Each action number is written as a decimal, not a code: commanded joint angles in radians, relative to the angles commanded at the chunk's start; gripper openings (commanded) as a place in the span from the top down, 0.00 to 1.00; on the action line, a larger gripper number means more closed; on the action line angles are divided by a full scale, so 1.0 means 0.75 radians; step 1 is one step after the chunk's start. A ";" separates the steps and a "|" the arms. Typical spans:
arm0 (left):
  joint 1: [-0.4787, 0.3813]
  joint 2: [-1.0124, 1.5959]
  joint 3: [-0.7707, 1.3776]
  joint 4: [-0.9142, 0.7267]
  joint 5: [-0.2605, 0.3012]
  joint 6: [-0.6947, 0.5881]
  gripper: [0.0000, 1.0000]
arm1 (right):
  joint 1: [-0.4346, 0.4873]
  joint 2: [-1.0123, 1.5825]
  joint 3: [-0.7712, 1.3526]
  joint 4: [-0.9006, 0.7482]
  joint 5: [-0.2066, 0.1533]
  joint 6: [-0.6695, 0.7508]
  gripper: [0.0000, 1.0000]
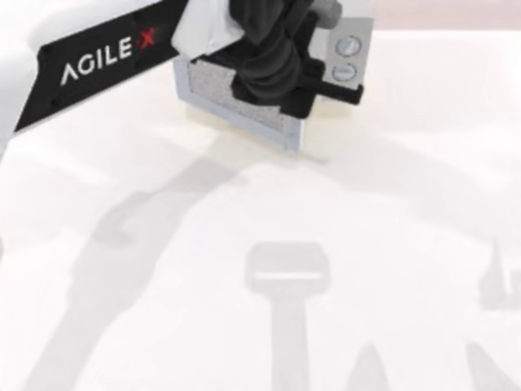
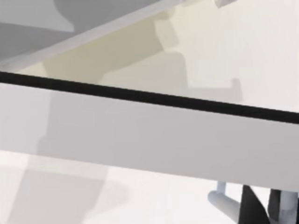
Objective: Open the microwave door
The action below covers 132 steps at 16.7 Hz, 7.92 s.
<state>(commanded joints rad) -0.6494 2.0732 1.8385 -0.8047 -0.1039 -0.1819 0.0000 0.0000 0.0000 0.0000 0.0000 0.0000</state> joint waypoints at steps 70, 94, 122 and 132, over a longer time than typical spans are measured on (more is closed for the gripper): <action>0.100 -0.223 -0.329 0.105 0.206 0.361 1.00 | 0.000 0.000 0.000 0.000 0.000 0.000 0.00; 0.101 -0.224 -0.332 0.105 0.208 0.364 1.00 | 0.000 0.000 0.000 0.000 0.000 0.000 0.00; 0.166 -0.301 -0.431 0.109 0.316 0.554 1.00 | 0.000 0.000 0.000 0.000 0.000 0.000 0.00; 0.167 -0.306 -0.439 0.106 0.334 0.569 1.00 | 0.000 0.000 0.000 0.000 0.000 0.000 0.00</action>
<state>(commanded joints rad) -0.5242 1.8440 1.5093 -0.7255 0.1463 0.2447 0.0000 0.0000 0.0000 0.0000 0.0000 0.0000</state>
